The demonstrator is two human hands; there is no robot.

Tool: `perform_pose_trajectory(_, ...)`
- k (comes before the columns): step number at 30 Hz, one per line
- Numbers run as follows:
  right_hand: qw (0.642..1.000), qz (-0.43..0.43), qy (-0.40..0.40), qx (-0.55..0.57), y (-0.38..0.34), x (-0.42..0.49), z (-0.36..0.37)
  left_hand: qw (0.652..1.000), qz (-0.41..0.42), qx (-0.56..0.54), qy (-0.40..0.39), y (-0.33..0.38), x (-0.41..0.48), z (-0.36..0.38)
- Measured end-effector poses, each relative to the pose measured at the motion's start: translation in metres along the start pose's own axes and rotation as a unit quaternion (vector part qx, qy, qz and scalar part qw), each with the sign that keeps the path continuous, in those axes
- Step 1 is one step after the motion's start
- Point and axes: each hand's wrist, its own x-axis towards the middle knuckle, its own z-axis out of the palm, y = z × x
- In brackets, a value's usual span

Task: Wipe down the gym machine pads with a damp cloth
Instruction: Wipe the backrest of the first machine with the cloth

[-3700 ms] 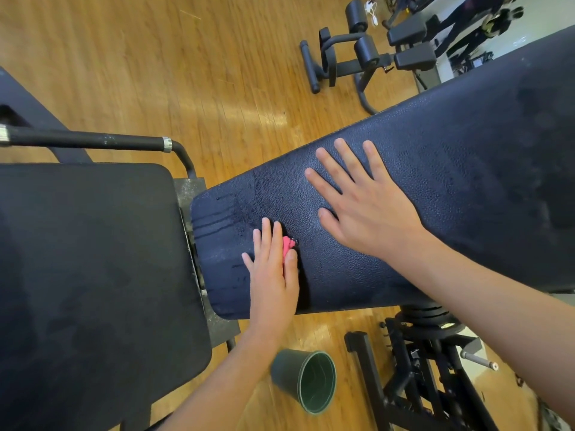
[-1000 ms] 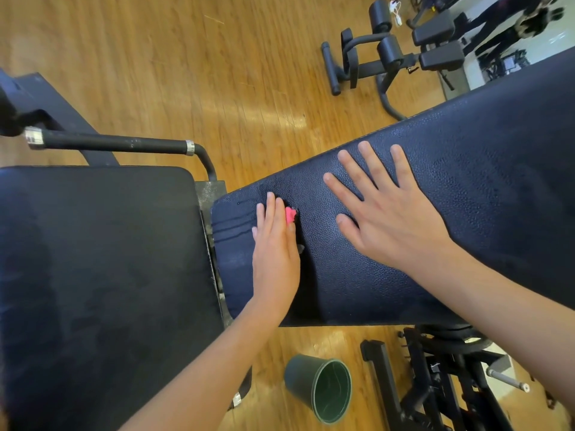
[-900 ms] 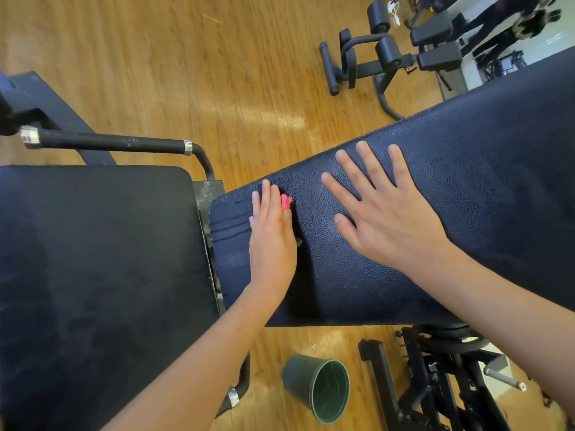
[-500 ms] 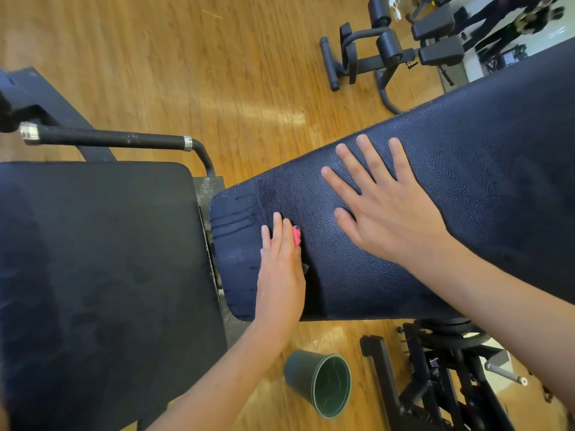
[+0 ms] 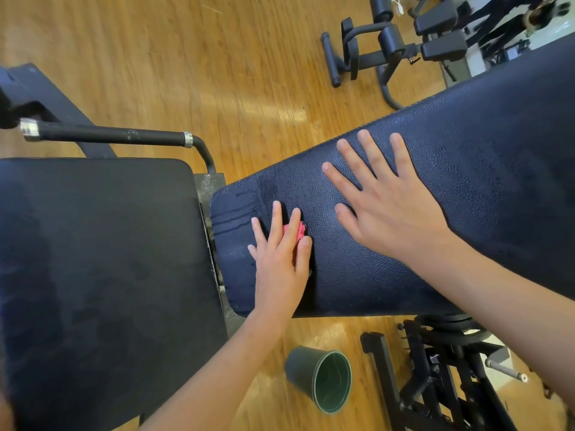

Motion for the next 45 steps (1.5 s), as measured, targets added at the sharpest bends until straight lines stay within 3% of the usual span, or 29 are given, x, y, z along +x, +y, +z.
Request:
perform_pose_trajectory(10,1.000,0.002,0.017,0.006,-0.001,0.000,0.003,1.000,-0.013,0.007,0.019,-0.009,-0.013,0.011)
perform_pose_trajectory(23,1.000,-0.001,0.023,0.005,-0.001,0.000,0.007,0.999,-0.023,-0.009,-0.029,-0.020,-0.069,0.011)
perform_pose_trajectory(33,1.000,0.002,0.022,0.011,-0.001,0.001,0.005,0.997,-0.052,-0.041,0.039,-0.005,-0.011,0.005)
perform_pose_trajectory(38,1.000,0.003,0.025,0.014,-0.002,0.001,0.005,0.994,-0.092,-0.044,0.045,-0.006,-0.041,0.020)
perform_pose_trajectory(45,1.000,0.002,0.013,0.010,-0.004,0.000,0.003,0.995,-0.068,-0.064,0.032,-0.012,-0.075,0.027)
